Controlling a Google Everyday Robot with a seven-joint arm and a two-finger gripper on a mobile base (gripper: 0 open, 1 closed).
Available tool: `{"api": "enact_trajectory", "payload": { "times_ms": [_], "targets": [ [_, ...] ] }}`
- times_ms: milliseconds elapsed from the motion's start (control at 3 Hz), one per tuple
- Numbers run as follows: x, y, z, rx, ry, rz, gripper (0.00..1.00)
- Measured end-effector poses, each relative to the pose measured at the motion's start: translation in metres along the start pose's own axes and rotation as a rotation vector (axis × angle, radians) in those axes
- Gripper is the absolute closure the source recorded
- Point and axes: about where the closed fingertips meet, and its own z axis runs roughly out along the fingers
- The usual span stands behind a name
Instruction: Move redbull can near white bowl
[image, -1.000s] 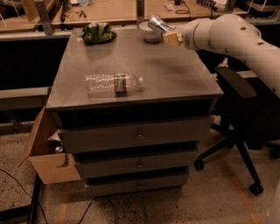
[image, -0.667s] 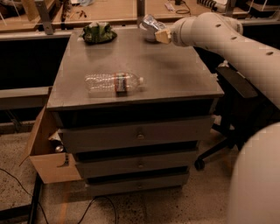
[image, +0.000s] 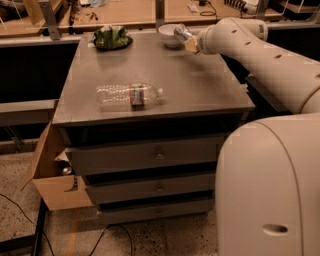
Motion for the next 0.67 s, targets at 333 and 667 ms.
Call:
{"api": "enact_trajectory", "payload": {
  "times_ms": [333,667],
  "targets": [
    [0.013,-0.011,0.018,0.011,0.028,0.032,1.00],
    [0.023,-0.008,0.037,-0.028,0.040,0.063,0.82]
  ]
}}
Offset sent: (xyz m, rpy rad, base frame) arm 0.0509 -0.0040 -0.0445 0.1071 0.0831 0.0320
